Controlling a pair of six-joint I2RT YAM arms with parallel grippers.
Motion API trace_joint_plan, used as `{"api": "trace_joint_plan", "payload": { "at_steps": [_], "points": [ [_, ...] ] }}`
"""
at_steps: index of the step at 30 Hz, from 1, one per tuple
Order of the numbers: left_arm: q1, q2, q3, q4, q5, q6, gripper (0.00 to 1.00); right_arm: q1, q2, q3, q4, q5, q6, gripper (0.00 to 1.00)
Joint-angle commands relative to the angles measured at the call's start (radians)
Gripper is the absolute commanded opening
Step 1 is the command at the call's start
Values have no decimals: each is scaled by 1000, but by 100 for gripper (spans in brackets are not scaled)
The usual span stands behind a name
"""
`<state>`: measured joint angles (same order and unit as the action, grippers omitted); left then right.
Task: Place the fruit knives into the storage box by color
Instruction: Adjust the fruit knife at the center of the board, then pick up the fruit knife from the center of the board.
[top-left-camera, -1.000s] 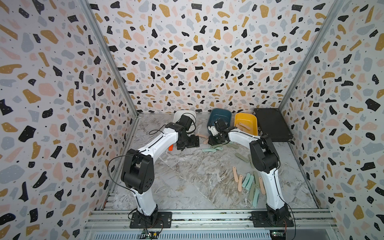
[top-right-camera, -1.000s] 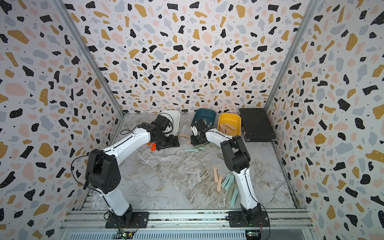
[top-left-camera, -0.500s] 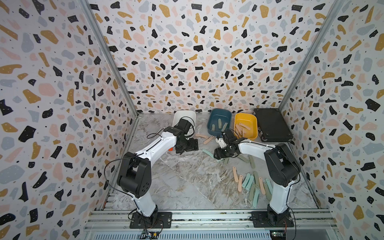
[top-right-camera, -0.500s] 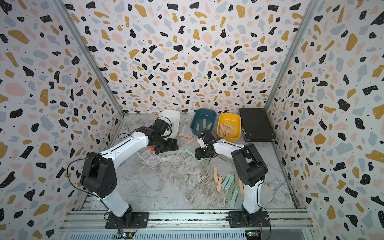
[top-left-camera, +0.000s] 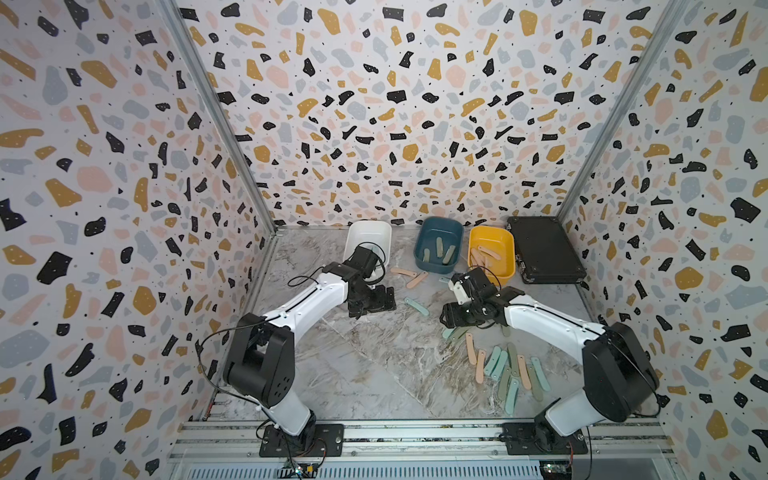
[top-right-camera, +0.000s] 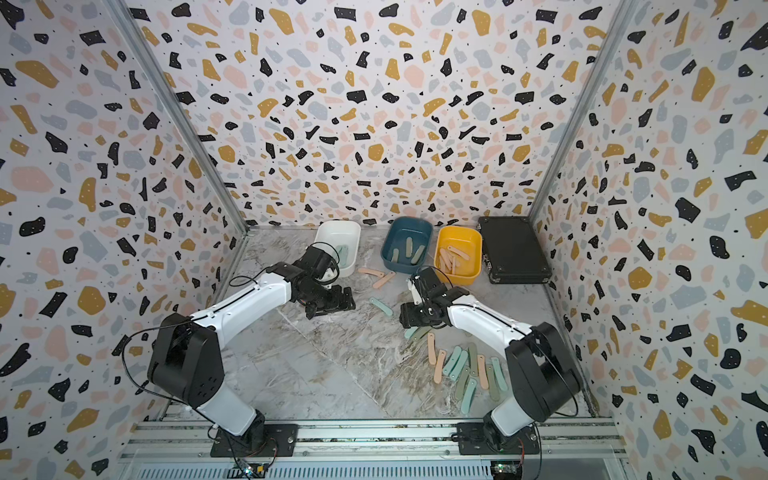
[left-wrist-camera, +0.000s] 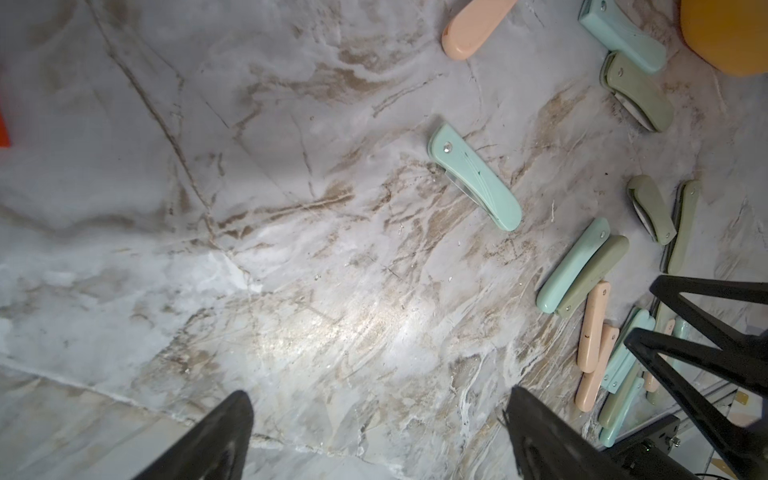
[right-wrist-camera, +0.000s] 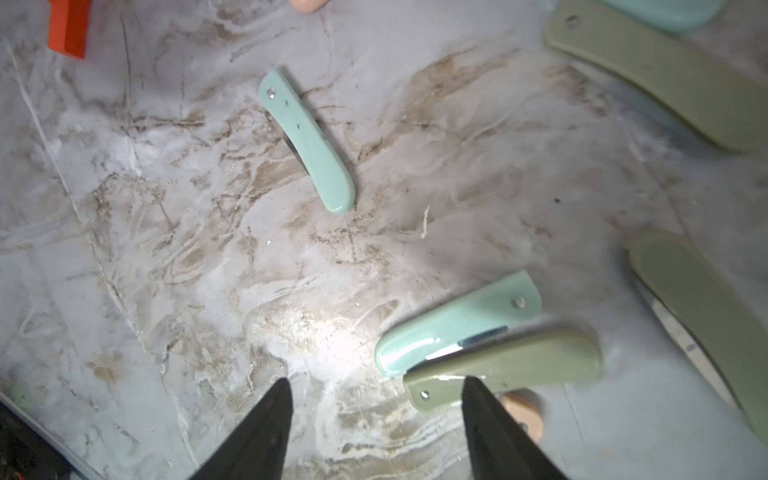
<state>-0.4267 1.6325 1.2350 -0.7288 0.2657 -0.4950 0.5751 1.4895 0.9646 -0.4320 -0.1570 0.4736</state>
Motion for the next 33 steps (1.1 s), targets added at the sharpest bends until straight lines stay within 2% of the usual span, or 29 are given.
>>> {"api": "trace_joint_plan", "payload": {
  "at_steps": [1,3,7,11,19,25,29,33],
  "points": [
    [0,-16,-18,18,34,-5,97,0,-29,-50,-64,59,87,75],
    [0,-11,-24,27,45,-5,98,-1,-18,-59,-52,53,98,75],
    [0,-12,-26,32,53,-7,98,-7,35,-49,-42,75,112,67],
    [0,-20,-36,37,56,-5,99,-13,76,-36,-33,88,120,63],
    [-1,-21,-47,42,53,-2,99,-18,134,-26,-41,127,104,63],
    [0,-18,-51,48,60,-6,99,-32,194,21,-22,121,72,67],
    [0,-24,-48,42,55,-4,100,-35,242,64,-11,94,59,56],
    [0,-26,-42,37,50,-1,100,-34,267,96,-3,74,38,41]
  ]
}}
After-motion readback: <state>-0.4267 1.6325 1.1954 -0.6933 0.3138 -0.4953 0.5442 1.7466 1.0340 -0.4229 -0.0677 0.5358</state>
